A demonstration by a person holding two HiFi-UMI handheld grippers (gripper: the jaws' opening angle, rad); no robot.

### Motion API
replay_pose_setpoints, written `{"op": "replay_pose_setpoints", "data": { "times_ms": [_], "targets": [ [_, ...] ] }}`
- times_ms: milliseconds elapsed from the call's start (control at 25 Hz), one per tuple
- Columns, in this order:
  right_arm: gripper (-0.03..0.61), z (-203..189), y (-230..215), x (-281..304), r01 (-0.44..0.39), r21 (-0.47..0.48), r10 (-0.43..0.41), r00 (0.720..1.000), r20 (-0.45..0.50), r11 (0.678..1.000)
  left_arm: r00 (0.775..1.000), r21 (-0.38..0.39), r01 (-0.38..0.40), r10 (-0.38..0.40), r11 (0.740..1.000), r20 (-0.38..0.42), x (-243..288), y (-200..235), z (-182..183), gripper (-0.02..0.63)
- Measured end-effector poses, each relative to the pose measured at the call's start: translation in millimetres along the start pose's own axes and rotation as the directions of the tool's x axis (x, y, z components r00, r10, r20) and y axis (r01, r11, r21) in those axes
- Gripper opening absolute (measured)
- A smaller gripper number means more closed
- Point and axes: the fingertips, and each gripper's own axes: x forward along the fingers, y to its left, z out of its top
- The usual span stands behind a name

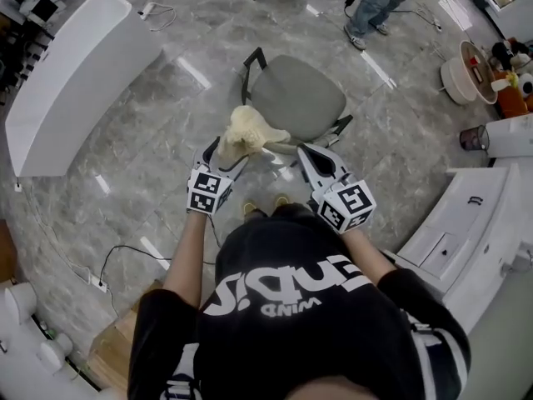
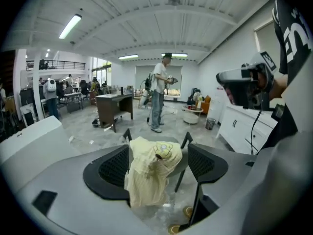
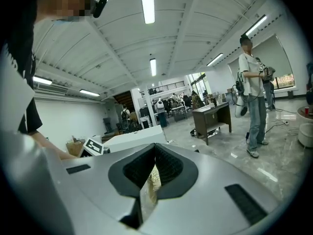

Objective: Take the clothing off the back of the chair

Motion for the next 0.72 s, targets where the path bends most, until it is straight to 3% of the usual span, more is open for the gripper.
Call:
{"op": "replay_pose_setpoints", "data": {
  "times_ms": [360, 720],
  "targets": [
    [0.014, 0, -19, -9, 0.081, -0.002, -0.081, 0.997, -0.019, 0.997, 0.983, 0.076, 0.102, -0.089, 0.992, -0.162, 75, 23, -52, 0.42],
    [0.014, -5, -43, -30, 0.193, 0.0, -0.193, 0.98, -0.04, 0.981, 0.948, 0.029, 0.283, -0.275, 0.959, -0.158, 108, 19, -62, 0.419]
  ]
}}
